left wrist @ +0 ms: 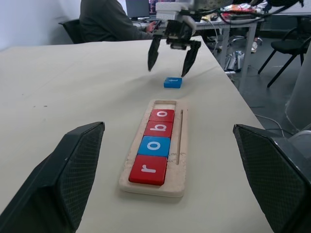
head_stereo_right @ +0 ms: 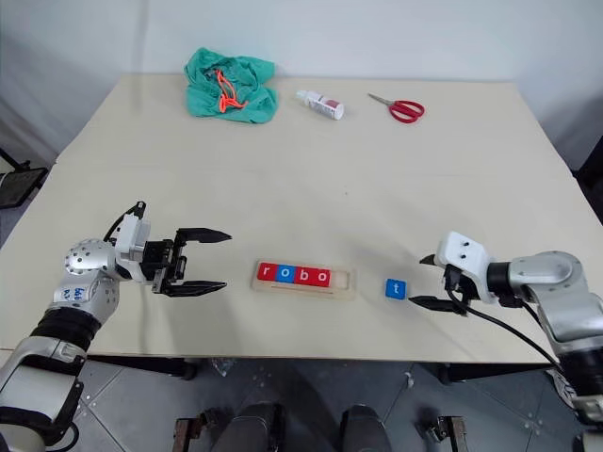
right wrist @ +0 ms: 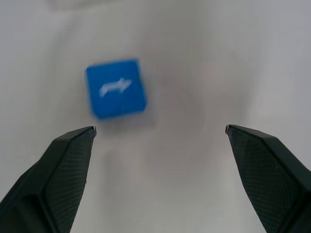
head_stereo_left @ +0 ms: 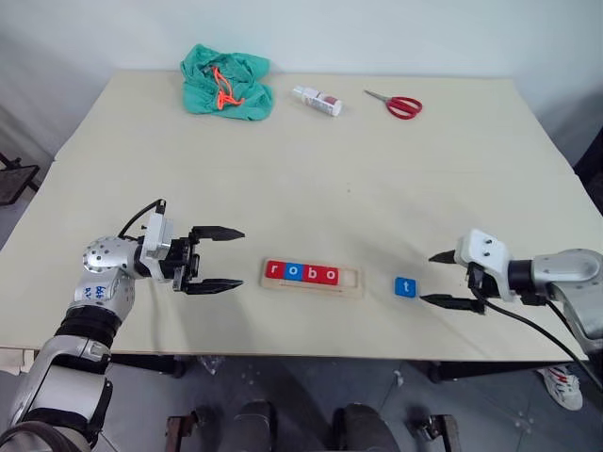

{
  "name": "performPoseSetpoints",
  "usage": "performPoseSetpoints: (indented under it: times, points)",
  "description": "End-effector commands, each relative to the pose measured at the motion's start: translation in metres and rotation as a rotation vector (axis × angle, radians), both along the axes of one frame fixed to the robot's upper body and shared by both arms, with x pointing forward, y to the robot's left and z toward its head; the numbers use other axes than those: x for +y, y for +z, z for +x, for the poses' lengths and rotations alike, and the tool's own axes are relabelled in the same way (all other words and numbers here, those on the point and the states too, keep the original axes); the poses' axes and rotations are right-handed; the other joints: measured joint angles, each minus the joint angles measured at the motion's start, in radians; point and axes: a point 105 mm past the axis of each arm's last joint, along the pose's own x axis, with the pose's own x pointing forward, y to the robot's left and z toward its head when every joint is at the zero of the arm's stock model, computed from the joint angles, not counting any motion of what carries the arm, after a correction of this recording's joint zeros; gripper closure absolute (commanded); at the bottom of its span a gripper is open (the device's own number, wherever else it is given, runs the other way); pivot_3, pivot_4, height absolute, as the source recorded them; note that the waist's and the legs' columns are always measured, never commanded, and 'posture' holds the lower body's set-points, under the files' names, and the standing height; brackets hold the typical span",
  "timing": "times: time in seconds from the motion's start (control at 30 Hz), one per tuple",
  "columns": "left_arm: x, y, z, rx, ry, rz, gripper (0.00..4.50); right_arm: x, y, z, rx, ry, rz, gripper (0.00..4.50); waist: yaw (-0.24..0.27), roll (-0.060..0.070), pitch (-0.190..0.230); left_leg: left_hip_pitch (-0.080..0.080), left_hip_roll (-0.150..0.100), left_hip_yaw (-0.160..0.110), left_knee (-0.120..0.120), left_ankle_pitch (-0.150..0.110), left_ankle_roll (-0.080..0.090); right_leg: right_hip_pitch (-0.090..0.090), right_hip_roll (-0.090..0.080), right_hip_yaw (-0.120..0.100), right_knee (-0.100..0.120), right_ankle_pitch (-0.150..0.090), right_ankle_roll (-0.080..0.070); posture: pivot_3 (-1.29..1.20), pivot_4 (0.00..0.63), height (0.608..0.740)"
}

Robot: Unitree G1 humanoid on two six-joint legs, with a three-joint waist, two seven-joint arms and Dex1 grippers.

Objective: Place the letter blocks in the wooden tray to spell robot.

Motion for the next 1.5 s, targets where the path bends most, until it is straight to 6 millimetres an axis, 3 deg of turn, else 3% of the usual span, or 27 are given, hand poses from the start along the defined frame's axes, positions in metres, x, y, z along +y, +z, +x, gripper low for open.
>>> performPoseSetpoints:
  times: [0.03, 0.43, 0.53, 0.73, 0.8, 0.93, 1.07, 1.23, 1.5]
  points:
    - [0.003, 0.005, -0.013, -0.032, -0.102, 0.022, 0.00, 0.007, 0.003, -0.001, -0.003, 0.046, 0.019, 0.03, 0.000, 0.000, 0.000, -0.001, 0.000, 0.000, 0.000, 0.000, 0.000, 0.000, 0.000, 0.000, 0.000, 0.000, 0.000, 0.00, 0.150, 0.740]
    - [0.003, 0.003, -0.014, -0.040, -0.099, 0.014, 0.00, 0.026, -0.002, 0.001, 0.028, 0.035, 0.087, 0.03, -0.006, 0.000, 0.000, 0.000, 0.001, 0.000, 0.000, 0.000, 0.000, 0.000, 0.001, 0.000, 0.000, 0.000, 0.000, 0.00, 0.150, 0.740]
    - [0.003, 0.004, -0.014, -0.043, -0.097, 0.011, 0.00, 0.031, -0.005, -0.003, 0.042, 0.031, 0.104, 0.57, -0.005, 0.000, 0.000, 0.000, 0.001, 0.001, 0.000, 0.000, 0.000, 0.000, 0.001, 0.000, 0.000, 0.000, 0.000, 0.00, 0.150, 0.740]
    - [0.002, 0.004, -0.013, -0.045, -0.097, 0.010, 0.00, 0.034, -0.005, -0.005, 0.037, 0.019, 0.116, 2.59, -0.004, 0.000, 0.000, 0.000, 0.001, 0.000, 0.000, 0.000, 0.000, 0.000, 0.001, 0.000, 0.000, 0.000, 0.000, 0.00, 0.150, 0.740]
    - [0.002, 0.004, -0.013, -0.045, -0.096, 0.010, 0.00, 0.035, 0.002, -0.005, 0.013, 0.017, 0.121, 3.04, -0.004, 0.000, 0.000, 0.000, 0.001, 0.000, 0.000, 0.000, 0.000, 0.000, 0.001, 0.000, 0.000, 0.000, 0.000, 0.00, 0.150, 0.740]
    - [0.003, 0.005, -0.012, -0.045, -0.091, 0.011, 0.00, 0.049, 0.032, 0.001, -0.061, 0.027, 0.141, 3.03, -0.007, 0.000, 0.000, 0.000, 0.001, 0.000, 0.000, 0.000, 0.000, -0.001, 0.001, 0.000, 0.000, 0.000, 0.000, 0.00, 0.150, 0.740]
    - [0.003, 0.004, -0.012, -0.044, -0.088, 0.010, 0.00, 0.077, 0.054, -0.001, -0.070, 0.082, 0.164, 3.03, -0.006, 0.000, 0.000, 0.000, 0.001, 0.000, -0.001, 0.000, -0.001, -0.001, 0.001, 0.000, 0.000, 0.000, 0.000, 0.00, 0.150, 0.740]
    - [0.001, 0.003, -0.012, -0.046, -0.094, 0.002, 0.00, 0.102, 0.045, -0.001, -0.031, 0.150, 0.117, 3.03, -0.002, 0.000, 0.000, 0.000, 0.001, 0.000, 0.000, 0.000, -0.001, -0.001, 0.000, 0.000, 0.000, 0.000, 0.000, 0.00, 0.150, 0.740]
    - [0.000, 0.003, -0.014, -0.056, -0.095, -0.008, 0.00, 0.116, 0.028, 0.002, 0.004, 0.195, 0.090, 3.03, -0.006, 0.000, 0.000, -0.002, -0.001, -0.002, 0.000, 0.000, 0.000, -0.001, 0.000, -0.001, 0.001, 0.000, 0.000, 0.00, 0.150, 0.740]
